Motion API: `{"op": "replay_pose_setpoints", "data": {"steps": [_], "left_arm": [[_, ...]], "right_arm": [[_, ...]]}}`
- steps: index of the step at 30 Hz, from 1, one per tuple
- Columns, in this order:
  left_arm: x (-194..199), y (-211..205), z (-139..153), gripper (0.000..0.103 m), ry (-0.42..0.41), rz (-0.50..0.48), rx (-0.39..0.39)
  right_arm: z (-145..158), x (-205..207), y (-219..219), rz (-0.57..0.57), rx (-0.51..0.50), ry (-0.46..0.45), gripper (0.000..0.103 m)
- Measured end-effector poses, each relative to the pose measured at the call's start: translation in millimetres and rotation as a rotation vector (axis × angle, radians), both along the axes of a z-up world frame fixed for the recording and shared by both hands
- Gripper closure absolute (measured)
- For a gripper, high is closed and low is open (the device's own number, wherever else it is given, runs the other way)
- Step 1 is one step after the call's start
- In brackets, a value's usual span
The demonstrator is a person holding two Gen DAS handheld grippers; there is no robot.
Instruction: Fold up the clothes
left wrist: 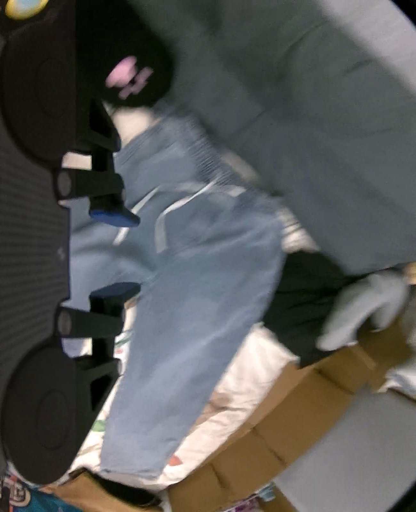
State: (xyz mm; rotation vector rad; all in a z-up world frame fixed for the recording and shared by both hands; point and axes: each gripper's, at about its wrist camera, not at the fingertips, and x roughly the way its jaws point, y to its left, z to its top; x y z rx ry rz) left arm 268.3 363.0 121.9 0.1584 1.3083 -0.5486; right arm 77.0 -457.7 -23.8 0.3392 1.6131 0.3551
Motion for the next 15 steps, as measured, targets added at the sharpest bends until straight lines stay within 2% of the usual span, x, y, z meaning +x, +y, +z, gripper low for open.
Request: {"op": "replay_pose_setpoints", "data": {"steps": [4,9,11,15], "left_arm": [[37,19,57,0.055,-0.054,0.02,-0.016],[62,40,100,0.055,-0.113,0.041,-0.018],[72,51,107,0.055,-0.128,0.07,-0.012],[83,69,102,0.053,-0.111,0.137,-0.019]], "right_arm": [[44,1,-28,0.003,0.029,-0.047,0.063],[67,-5,-65,0.018,0.005,-0.062,0.062],[69,-11,-79,0.01,-0.017,-0.06,0.063],[68,-27,-100,-0.009,-0.043,-0.059,0.063]]}}
